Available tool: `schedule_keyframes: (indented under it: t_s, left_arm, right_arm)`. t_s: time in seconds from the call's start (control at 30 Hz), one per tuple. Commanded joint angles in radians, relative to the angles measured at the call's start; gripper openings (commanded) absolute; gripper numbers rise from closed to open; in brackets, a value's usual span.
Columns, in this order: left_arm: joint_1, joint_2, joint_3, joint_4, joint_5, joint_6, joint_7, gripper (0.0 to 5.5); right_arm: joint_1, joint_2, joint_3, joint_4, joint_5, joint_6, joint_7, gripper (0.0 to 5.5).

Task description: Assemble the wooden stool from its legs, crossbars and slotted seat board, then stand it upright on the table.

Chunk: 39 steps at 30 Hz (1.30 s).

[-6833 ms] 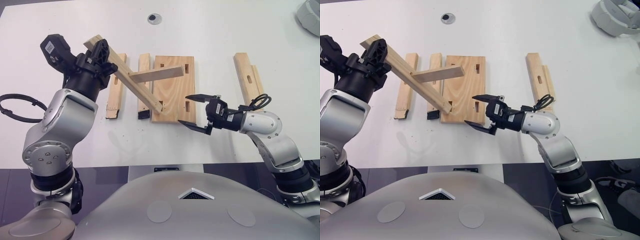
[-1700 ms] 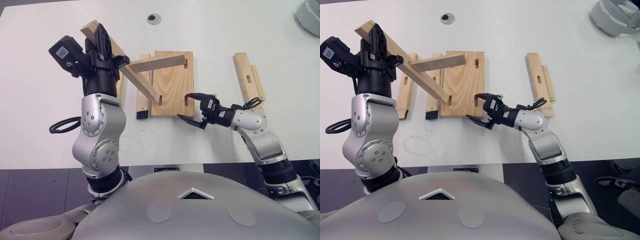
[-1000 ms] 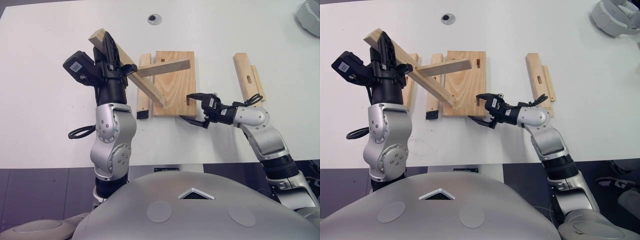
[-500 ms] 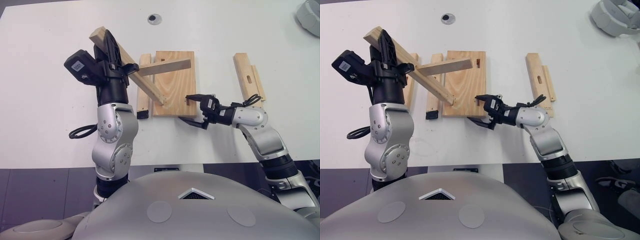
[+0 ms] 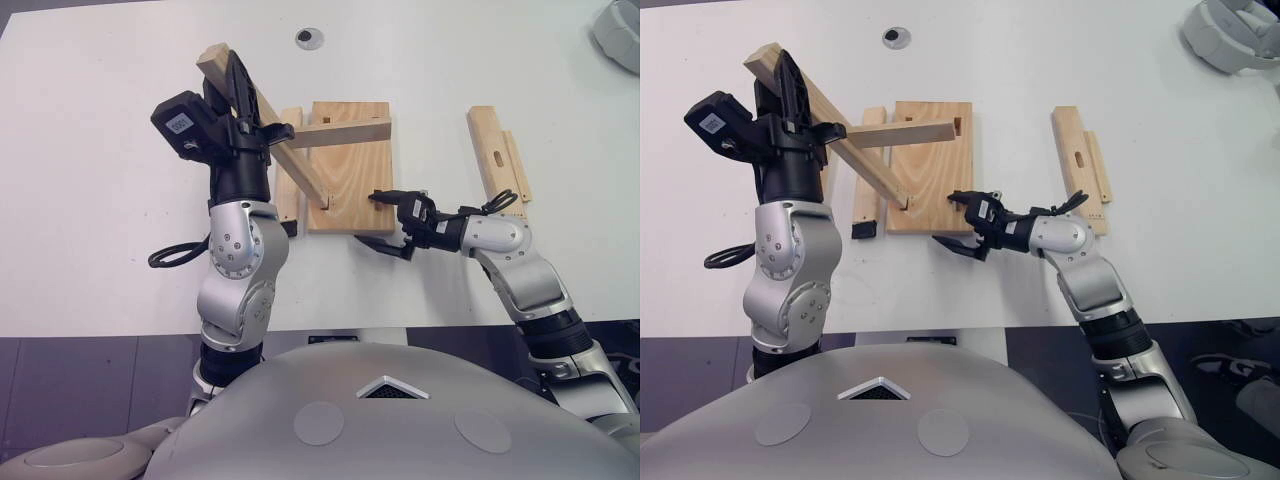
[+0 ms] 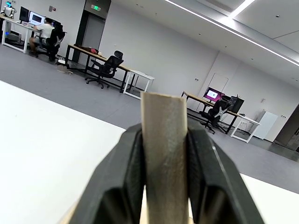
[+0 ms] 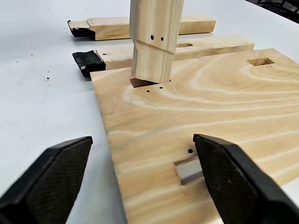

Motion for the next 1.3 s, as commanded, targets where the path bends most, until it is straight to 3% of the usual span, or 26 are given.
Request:
schedule_keyframes:
  t_s: [0.03, 0.33, 0.73, 1.3]
  left_arm:
    - [-0.027, -0.059, -0.055, 0.054, 0.08, -0.003, -0.017, 1.02]
    - [0.041, -0.076, -0.112, 0.069, 0.131, -0.028, -0.024, 1.02]
    - [0.074, -0.089, -0.189, 0.165, 0.216, -0.161, 0.015, 1.02]
    - [0.178, -0.072, -0.298, 0.229, 0.236, -0.156, 0.055, 1.02]
  right_arm:
    - [-0.011, 0.005, 0.002, -0.014, 0.008, 0.014, -0.006, 4.04]
    - [-0.035, 0.024, -0.037, 0.042, -0.032, -0.015, -0.097, 4.04]
    - [-0.056, 0.002, -0.126, 0.066, 0.061, 0.035, -0.059, 4.04]
    - [-0.09, -0.021, -0.176, 0.104, 0.076, 0.06, -0.041, 4.04]
